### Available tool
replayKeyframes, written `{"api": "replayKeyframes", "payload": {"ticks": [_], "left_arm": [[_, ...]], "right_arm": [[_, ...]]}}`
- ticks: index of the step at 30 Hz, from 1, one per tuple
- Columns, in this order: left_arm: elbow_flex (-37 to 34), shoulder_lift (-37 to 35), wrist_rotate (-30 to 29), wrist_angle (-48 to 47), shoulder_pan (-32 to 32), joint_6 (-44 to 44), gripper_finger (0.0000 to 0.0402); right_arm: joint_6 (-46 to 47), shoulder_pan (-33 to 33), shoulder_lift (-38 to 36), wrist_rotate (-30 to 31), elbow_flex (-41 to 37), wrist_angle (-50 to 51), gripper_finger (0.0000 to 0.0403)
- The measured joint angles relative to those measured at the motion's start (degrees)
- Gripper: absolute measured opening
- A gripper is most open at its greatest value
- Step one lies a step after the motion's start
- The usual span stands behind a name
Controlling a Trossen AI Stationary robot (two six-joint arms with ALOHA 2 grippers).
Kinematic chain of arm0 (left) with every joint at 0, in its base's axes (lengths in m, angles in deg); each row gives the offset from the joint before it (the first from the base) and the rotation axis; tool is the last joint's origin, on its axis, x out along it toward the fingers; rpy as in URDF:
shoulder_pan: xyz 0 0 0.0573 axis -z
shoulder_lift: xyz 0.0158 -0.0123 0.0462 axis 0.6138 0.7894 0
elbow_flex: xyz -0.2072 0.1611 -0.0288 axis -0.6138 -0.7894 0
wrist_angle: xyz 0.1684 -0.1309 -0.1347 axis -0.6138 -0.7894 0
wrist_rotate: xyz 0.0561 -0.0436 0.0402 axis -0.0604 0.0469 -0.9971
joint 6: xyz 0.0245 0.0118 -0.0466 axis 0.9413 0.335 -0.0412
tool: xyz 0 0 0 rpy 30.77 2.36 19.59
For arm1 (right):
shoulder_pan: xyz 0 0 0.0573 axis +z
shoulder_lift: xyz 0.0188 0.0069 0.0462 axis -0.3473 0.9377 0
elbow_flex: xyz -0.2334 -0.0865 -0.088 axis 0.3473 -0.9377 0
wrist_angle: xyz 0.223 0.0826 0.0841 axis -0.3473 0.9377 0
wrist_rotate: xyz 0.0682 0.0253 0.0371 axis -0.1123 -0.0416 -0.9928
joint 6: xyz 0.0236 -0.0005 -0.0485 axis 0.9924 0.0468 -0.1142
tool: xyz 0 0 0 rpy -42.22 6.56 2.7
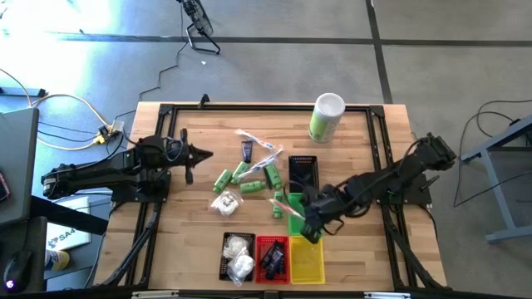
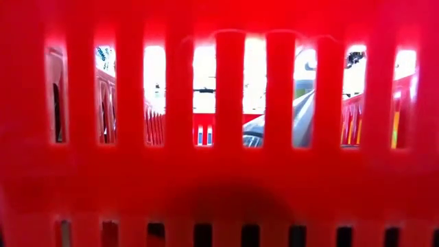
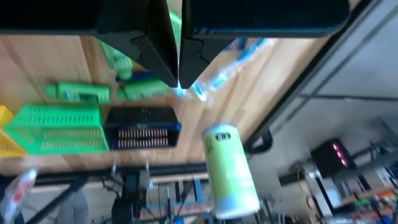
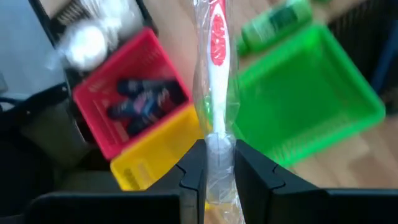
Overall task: Pick & Place Travel size toiletries
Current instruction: Put the orange toothbrush into the yellow bin
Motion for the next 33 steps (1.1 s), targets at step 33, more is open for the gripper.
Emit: {"api": "replayKeyframes", "payload": {"ticks": [33], "left_arm": [[0.00, 0.00, -0.15, 4.45, 0.00, 2.97, 0.0012]], "right_arm": [[26.69, 18.94, 5.63, -4.86, 0.00, 1.70, 0.0054]]}}
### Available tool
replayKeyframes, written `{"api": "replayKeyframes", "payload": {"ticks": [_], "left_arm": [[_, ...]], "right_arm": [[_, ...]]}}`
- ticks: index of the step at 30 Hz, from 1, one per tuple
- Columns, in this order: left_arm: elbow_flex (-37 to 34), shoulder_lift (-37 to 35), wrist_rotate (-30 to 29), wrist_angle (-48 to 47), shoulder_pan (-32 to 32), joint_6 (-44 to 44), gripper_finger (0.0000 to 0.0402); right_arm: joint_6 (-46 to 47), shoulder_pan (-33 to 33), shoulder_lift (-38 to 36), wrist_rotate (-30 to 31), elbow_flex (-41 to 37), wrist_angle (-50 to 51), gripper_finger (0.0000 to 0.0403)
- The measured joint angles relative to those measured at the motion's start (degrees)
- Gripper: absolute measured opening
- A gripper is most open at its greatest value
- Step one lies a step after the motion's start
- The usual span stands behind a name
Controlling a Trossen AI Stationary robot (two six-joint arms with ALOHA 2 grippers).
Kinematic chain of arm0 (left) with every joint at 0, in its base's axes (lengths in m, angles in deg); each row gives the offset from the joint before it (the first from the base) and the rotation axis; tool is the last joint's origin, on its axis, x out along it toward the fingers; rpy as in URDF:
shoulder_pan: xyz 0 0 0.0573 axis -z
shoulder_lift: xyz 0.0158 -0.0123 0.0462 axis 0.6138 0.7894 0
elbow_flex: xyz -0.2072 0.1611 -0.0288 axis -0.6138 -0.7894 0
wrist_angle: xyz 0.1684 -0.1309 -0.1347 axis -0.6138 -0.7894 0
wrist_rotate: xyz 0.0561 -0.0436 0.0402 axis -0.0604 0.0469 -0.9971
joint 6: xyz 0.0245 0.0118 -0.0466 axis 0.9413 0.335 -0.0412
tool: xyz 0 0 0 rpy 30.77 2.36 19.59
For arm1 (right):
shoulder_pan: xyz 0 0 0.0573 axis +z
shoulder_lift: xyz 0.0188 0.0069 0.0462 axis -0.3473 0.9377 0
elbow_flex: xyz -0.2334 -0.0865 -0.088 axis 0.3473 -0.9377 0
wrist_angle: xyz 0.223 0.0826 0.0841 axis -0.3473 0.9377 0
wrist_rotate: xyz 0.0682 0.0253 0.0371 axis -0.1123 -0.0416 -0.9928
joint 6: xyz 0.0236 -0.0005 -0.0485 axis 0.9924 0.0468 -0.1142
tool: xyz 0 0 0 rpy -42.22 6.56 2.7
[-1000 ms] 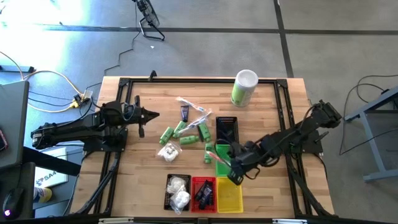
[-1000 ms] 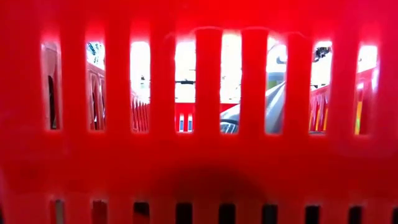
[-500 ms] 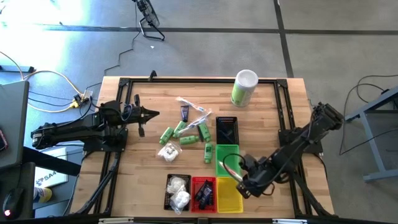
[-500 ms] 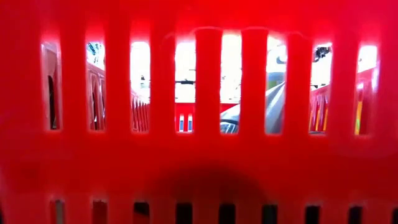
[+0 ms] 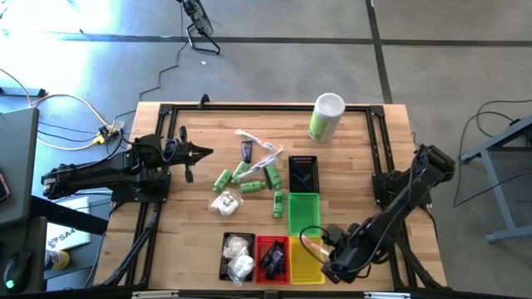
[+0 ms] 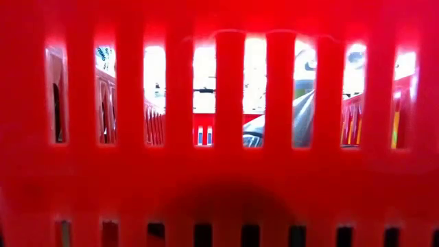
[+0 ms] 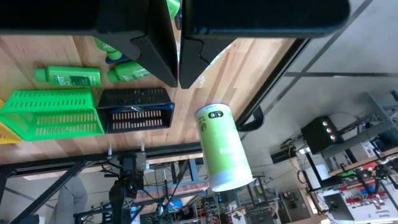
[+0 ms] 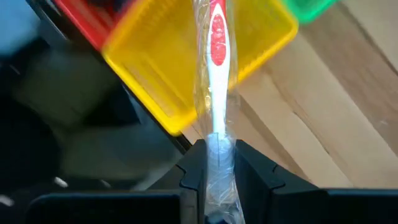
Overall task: Pick & Place Travel size toiletries
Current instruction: Put the orange toothbrush into the yellow bin
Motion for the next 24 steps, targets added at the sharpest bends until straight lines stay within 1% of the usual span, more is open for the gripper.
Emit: {"api": "replayKeyframes", "payload": {"ticks": [3, 6, 11, 15, 17, 20, 24], "left_arm": [[0.00, 0.01, 0.00, 0.04, 0.00, -0.01, 0.0012], [0.00, 0.02, 0.02, 0.07, 0.00, -0.02, 0.0012], [0.00, 0.02, 0.02, 0.11, 0.01, -0.11, 0.0012], [0.00, 0.02, 0.22, 0.13, 0.00, -0.47, 0.0012], [0.00, 0.00, 0.20, 0.13, 0.02, -0.46, 0.0012], [0.00, 0.02, 0.20, 0.13, 0.00, -0.47, 0.0012], [0.00, 0.02, 0.20, 0.13, 0.01, -0.47, 0.0012]], "right_arm": [[-6.46, 0.17, 2.53, -4.37, 0.00, 1.68, 0.0054], [-14.60, 0.19, 5.15, -7.02, 0.00, 3.53, 0.0053], [-24.87, 0.15, 7.19, -6.01, 0.00, 9.03, 0.0053], [-29.52, 0.15, 6.98, -2.24, 0.00, 12.66, 0.0053], [-30.46, 0.15, 6.78, -1.26, 0.00, 13.80, 0.0053], [-29.71, -0.30, 6.74, -1.48, 0.00, 13.52, 0.0053], [-23.06, -2.43, 6.74, -6.57, 0.00, 10.99, 0.0053]]}}
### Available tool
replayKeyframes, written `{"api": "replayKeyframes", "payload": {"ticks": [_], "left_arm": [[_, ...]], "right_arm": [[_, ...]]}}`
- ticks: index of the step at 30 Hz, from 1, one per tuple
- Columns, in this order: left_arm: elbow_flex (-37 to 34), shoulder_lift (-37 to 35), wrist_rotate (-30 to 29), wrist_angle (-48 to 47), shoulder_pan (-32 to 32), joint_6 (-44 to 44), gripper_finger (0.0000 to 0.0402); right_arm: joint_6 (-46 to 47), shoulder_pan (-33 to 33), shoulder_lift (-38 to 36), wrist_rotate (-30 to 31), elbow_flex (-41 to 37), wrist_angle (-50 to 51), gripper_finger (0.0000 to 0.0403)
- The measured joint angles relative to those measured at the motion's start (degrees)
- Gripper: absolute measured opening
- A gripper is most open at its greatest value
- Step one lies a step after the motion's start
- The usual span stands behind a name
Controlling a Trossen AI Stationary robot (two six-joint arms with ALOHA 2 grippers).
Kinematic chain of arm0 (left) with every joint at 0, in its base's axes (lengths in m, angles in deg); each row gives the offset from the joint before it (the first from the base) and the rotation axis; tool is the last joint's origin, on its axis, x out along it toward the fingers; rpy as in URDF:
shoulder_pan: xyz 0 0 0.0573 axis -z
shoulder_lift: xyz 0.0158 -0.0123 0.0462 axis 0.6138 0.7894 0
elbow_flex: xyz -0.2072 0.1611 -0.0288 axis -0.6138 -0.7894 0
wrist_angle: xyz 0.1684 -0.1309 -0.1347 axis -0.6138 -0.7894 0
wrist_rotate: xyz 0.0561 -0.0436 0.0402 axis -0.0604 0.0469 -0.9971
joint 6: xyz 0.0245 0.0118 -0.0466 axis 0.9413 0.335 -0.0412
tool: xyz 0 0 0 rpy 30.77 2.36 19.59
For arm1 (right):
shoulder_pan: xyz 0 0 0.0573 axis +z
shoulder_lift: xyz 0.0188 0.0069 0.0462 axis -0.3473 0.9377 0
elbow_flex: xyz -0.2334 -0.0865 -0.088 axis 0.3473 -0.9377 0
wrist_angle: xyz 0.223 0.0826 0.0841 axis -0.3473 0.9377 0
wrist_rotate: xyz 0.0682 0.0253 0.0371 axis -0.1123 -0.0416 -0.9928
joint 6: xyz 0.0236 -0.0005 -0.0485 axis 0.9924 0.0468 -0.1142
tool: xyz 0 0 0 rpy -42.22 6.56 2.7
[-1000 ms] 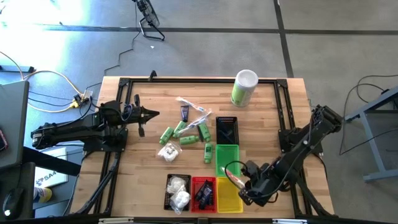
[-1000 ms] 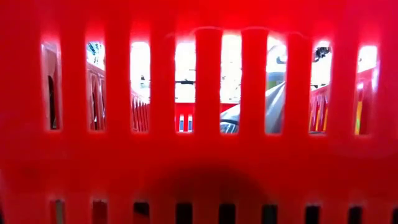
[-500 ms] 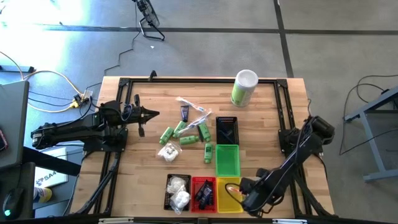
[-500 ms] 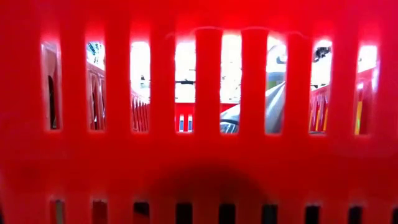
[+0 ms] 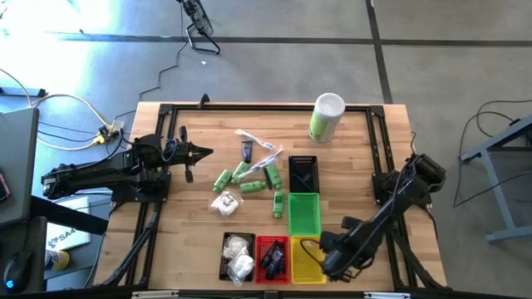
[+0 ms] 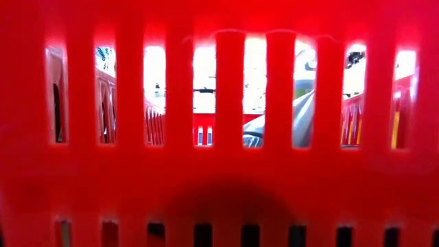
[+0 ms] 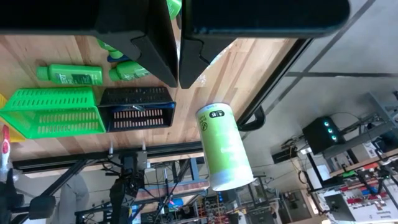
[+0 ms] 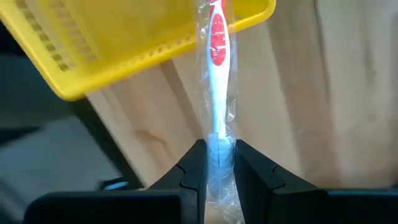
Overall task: Pick & Place Travel size toiletries
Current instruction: Put the orange toothbrush into the yellow bin
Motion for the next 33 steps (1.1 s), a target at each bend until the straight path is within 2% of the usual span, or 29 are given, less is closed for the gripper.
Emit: {"api": "replayKeyframes", "payload": {"ticks": [7, 15, 24, 28, 33], "left_arm": [[0.00, -0.02, -0.02, -0.01, 0.01, 0.26, 0.0012], [0.00, -0.01, -0.05, -0.52, 0.00, 0.32, 0.0012], [0.00, -0.01, -0.26, -0.52, -0.01, 0.46, 0.0012], [0.00, 0.00, -0.26, -0.50, 0.01, 0.46, 0.0012], [0.00, -0.01, -0.24, -0.44, 0.01, 1.90, 0.0012]], "right_arm": [[10.95, -3.28, -0.31, -7.05, 0.00, -9.79, 0.0053], [19.63, -5.43, -0.31, -5.42, 0.02, -22.34, 0.0053], [32.99, -5.44, -0.31, -5.28, 0.02, -22.25, 0.0053], [35.27, -5.45, -0.31, -6.15, 0.02, -22.23, 0.0053], [35.91, -5.45, -0.31, -4.35, 0.02, -22.66, 0.0055]]}}
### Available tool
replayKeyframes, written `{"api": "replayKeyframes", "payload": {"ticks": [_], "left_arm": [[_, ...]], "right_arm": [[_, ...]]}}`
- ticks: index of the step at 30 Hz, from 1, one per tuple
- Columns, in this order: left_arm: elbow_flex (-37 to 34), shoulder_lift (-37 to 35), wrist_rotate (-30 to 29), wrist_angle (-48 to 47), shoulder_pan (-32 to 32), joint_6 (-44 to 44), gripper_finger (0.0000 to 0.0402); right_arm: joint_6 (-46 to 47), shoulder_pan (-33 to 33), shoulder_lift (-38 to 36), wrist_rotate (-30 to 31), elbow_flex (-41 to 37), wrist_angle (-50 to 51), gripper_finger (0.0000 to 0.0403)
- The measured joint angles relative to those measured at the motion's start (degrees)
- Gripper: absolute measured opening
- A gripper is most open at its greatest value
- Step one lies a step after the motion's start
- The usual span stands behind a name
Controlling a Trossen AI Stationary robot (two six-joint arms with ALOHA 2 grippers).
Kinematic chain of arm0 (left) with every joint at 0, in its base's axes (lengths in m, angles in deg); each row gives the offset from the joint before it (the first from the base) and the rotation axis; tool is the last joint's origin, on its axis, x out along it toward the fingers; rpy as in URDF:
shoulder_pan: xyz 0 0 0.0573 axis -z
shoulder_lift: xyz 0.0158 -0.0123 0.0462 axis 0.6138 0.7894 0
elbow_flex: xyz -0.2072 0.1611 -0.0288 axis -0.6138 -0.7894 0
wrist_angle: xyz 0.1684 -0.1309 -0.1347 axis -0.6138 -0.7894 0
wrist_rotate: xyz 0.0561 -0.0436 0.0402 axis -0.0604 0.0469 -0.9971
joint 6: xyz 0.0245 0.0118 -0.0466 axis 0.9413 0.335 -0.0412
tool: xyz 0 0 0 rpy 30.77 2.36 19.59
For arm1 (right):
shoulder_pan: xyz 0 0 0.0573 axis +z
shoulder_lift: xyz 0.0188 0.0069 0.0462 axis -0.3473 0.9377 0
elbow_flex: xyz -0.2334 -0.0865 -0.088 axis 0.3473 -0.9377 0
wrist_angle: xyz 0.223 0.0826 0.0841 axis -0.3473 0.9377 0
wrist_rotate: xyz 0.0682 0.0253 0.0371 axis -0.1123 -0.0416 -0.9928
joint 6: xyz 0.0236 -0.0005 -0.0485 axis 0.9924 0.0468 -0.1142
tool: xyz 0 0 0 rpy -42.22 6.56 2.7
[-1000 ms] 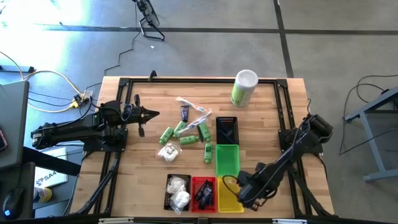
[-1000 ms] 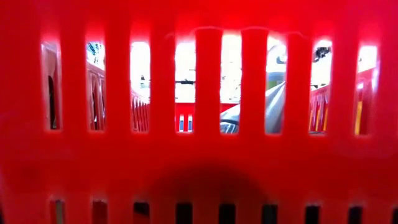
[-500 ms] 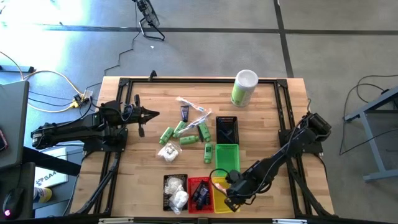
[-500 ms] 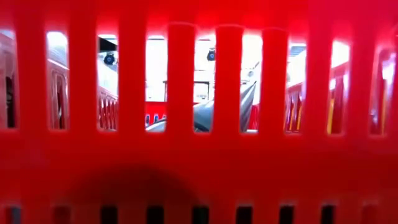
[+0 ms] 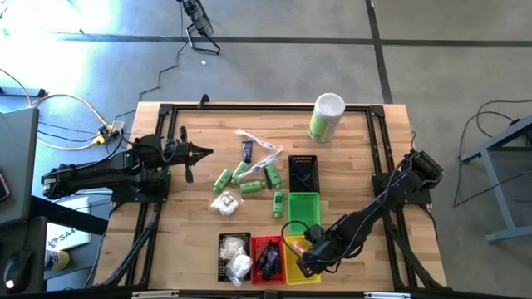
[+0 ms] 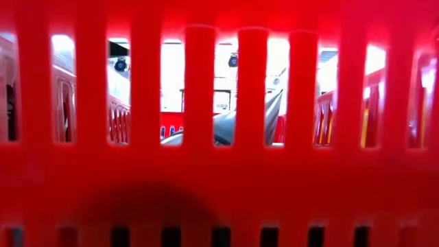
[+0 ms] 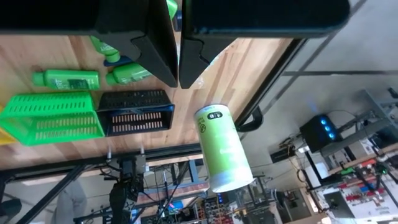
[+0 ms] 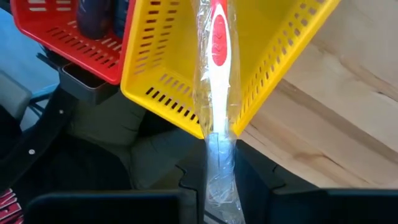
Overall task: Pick & Place Travel size toiletries
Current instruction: Put the orange toothbrush into the yellow bin, then put the green shampoo into the green bin
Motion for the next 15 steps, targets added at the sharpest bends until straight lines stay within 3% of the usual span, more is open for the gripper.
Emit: {"api": "replayKeyframes", "payload": {"ticks": [6, 15], "left_arm": [[0.00, 0.01, 0.00, 0.04, -0.02, 1.24, 0.0012], [0.00, -0.01, 0.02, 0.04, -0.02, 1.35, 0.0012]], "right_arm": [[0.00, 0.01, 0.00, 1.82, 0.00, -0.62, 0.0085], [0.21, -0.01, 0.00, 2.34, 0.00, -0.66, 0.0183]]}}
